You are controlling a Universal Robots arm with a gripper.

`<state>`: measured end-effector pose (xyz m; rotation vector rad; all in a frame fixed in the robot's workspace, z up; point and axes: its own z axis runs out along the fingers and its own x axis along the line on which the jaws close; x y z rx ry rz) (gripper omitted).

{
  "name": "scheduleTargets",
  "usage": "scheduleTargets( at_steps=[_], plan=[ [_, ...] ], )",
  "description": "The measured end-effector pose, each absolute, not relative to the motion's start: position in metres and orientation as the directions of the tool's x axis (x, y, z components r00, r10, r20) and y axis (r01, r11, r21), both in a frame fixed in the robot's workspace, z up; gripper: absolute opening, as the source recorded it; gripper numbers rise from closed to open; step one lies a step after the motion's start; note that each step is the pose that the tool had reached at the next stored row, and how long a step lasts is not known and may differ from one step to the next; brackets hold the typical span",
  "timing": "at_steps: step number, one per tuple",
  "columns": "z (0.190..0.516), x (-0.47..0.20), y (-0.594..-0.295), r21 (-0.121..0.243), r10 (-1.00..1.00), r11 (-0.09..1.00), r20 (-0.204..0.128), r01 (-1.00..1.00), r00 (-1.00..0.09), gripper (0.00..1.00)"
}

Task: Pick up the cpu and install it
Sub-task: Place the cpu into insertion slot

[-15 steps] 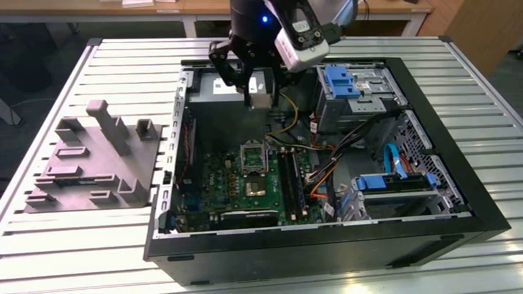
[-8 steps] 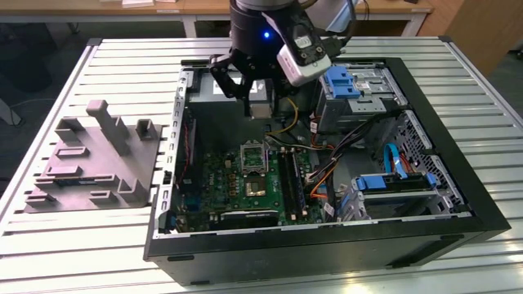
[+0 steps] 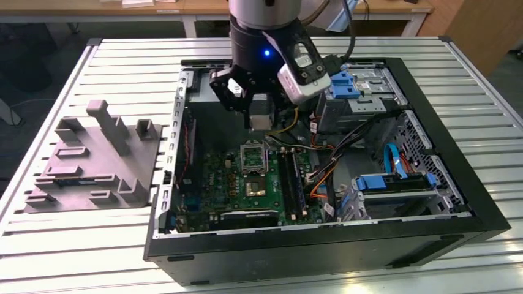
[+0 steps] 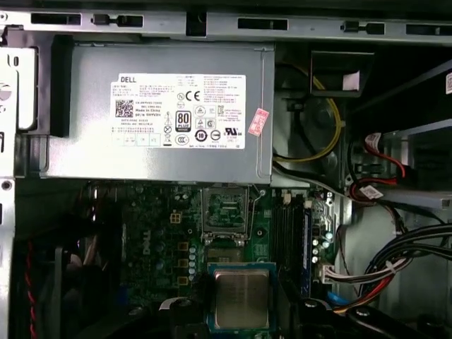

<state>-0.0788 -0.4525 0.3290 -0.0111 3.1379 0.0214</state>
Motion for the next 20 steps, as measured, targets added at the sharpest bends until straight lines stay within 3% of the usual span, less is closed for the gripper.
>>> scheduleTargets(
  at_steps=[20],
  plan=[
    [0.293,-0.079,-0.453,0.014,-0.007,1.000,0.005,-0.007,-1.000,0.47]
  ],
)
